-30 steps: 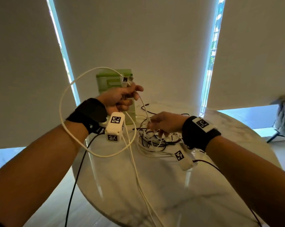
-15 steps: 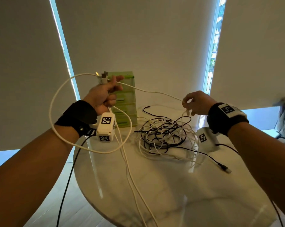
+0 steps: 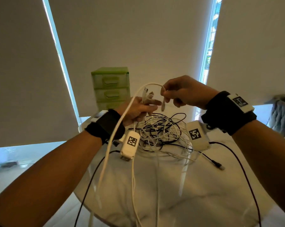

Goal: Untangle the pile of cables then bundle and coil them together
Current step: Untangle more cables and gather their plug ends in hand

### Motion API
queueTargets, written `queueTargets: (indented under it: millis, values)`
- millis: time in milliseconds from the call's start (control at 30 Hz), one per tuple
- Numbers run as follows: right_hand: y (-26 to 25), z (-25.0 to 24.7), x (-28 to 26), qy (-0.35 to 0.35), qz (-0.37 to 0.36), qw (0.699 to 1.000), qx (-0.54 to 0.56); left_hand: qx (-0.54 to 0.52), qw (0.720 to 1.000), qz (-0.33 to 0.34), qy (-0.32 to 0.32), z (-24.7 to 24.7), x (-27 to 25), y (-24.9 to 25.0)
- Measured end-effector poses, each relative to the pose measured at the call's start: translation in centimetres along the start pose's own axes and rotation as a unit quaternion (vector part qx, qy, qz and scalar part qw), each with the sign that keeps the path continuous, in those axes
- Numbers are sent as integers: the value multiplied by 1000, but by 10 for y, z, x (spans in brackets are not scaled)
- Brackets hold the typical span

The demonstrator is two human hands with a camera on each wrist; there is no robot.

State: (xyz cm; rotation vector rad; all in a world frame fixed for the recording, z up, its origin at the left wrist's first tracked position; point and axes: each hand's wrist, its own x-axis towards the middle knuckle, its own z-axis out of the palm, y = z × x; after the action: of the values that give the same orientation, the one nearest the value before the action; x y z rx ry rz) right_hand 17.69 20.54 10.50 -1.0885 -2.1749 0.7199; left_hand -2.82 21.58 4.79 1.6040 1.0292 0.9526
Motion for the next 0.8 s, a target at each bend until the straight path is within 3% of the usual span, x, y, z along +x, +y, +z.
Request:
queueTargets:
  millis: [67,133,200,333,467,567,700,800]
  values:
    - [18,-13,-13,-58,43,991,-116,8,999,-23,27,-10,-1,0]
    - [35,-22,-27,-140,117,961,-208,-26,998,-36,52,-17,-2,0]
    - [45,-24,-37,-159,171,943,-239,-61,996,-37,49,-11,-3,5]
    - [33,-5,-49,-113,145,976,-118,-102,995,-4,13,25,-7,25]
    - [8,25,-64,-199,126,970,54,-148,988,43,-28,64,-21,44]
    - [6,38,-79,-231,134,962,61,-192,976,63,-77,88,-33,52]
    - [18,48,-110,-292,204,934,5,-204,965,79,-143,114,-46,56]
    - [28,51,-138,-274,231,934,1,-210,960,76,-170,139,-54,55]
